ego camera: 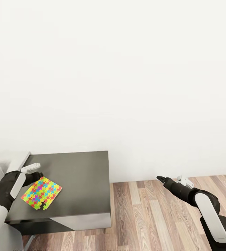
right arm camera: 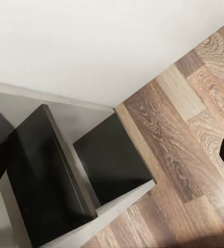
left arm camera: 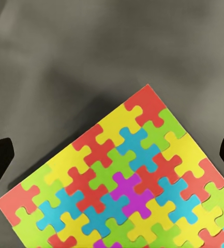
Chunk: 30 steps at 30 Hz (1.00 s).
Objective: Put all the toys in the child's room - the three board games (two on the bed and one on the table), the two jigsaw puzzles on the table, and the tennis ball on the table - inside the toy box on the table in the child's room.
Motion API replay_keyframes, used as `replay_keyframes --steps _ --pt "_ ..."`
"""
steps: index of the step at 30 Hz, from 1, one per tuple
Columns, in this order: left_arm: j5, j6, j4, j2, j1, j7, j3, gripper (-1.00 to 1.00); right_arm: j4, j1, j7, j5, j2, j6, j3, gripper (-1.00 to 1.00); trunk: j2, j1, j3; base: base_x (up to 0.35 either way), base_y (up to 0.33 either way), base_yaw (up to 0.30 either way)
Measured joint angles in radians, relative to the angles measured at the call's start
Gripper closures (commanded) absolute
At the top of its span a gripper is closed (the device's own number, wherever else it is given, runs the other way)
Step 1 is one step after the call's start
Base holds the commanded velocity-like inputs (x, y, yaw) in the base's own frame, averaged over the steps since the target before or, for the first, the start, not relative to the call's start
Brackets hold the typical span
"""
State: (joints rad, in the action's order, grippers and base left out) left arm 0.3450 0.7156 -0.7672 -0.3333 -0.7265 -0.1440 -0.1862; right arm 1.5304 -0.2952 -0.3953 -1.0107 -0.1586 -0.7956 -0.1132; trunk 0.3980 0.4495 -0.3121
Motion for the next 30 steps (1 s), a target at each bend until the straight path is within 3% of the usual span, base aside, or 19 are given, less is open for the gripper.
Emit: replay_keyframes --steps 13,21,26,30 --pt "0.0 0.001 0.0 -0.009 0.0 0.001 -0.006 -1.0 -0.001 0.0 0.0 0.0 -0.001 -0.001 0.0 -1.0 0.0 0.0 -0.021 0.0 0.0 0.0" --pt "0.007 0.001 0.0 -0.041 0.0 0.014 -0.009 -1.0 -0.001 0.0 0.001 0.0 -0.001 -0.001 0.0 -1.0 0.0 0.0 -0.035 0.0 0.0 0.0" --pt "0.01 0.001 0.001 -0.084 0.0 0.075 -0.008 -1.0 -0.001 0.0 0.001 0.0 -0.001 -0.001 0.0 -1.0 0.0 0.0 -0.043 0.0 0.0 0.0" --pt "0.012 0.001 0.002 -0.092 0.0 0.126 0.001 -1.0 -0.001 0.0 0.001 0.0 -0.001 -0.001 0.0 -1.0 0.0 0.0 -0.049 0.0 0.0 0.0"
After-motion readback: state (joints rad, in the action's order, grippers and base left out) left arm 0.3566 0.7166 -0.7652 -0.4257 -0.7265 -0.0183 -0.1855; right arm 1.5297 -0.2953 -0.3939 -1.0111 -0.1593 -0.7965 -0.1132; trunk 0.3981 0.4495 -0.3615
